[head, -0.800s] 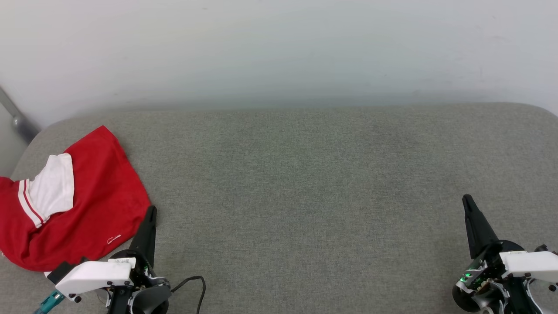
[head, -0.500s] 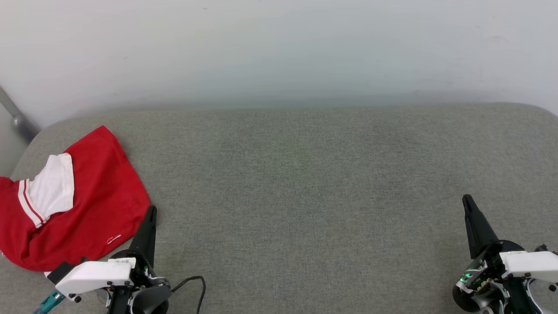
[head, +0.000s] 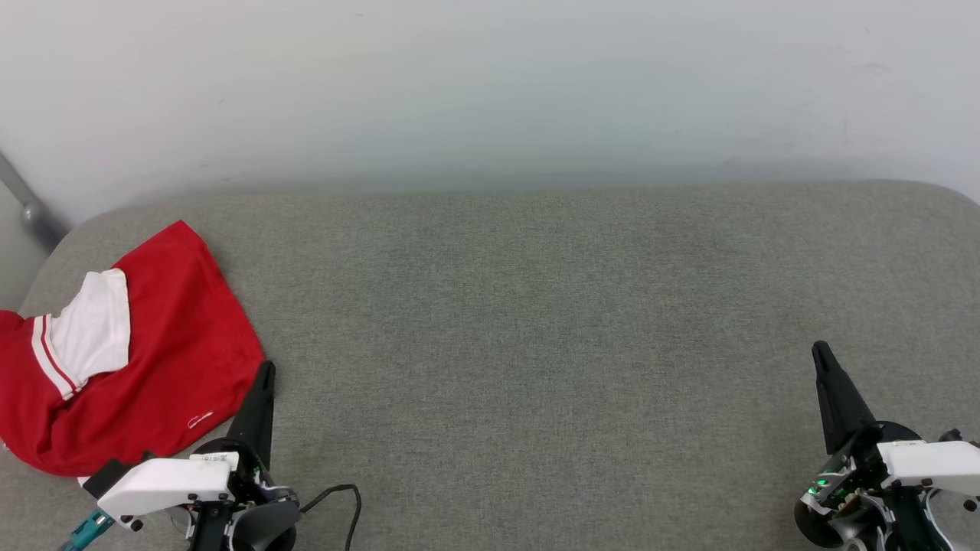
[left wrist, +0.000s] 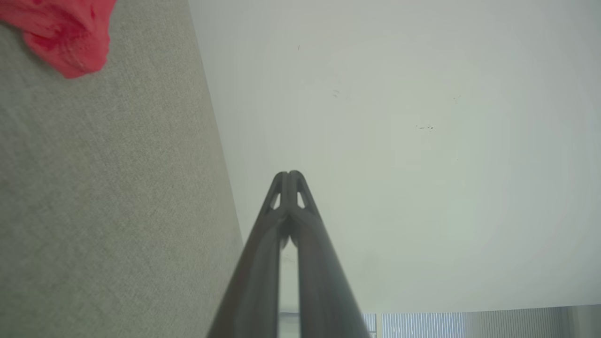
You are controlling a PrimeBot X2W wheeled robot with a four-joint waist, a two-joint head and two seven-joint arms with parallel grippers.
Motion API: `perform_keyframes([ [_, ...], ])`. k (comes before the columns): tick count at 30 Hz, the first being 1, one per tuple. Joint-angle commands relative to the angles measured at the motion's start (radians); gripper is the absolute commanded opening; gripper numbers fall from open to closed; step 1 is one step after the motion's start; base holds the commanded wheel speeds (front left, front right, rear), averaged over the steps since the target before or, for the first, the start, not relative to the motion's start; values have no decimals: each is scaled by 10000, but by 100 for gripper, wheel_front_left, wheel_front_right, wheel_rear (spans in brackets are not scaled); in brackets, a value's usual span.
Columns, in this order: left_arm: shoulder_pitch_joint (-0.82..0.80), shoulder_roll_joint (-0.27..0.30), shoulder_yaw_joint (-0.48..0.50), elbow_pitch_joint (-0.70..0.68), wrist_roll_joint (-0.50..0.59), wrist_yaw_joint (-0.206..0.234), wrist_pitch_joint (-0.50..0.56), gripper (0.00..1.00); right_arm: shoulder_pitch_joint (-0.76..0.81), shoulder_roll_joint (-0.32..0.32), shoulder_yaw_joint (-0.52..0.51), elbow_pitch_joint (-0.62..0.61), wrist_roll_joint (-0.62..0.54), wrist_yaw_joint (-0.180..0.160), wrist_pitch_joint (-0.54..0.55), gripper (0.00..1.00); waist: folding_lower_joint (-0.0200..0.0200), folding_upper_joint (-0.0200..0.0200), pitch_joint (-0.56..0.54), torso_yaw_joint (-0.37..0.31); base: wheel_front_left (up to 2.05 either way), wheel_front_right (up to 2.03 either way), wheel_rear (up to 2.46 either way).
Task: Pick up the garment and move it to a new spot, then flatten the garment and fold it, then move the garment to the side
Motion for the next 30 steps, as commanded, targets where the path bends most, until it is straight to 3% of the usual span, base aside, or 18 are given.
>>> perform_keyframes([
  [1,-51,-21,18,-7,7,-23,16,0,-108,33,4,6,40,-3,-11,0,0,0,0,0,0,0,0],
  [9,-51,-21,18,-7,7,-23,16,0,-108,33,5,6,40,-3,-11,0,0,0,0,0,0,0,0],
  [10,0,0,-1,0,1,0,0,100,0,0,0,-1,-1,0,0,100,0,0,0,0,0,0,0],
  [24,-116,-7,-737,-7,301,5,-588,100,395,-78,132,-451,-456,0,-489,100,0,0,3,-15,0,0,0],
  [30,-136,-5,-869,-303,1137,5,-863,100,501,-248,308,-701,-1261,0,-822,100,0,0,-1,-31,0,0,0],
])
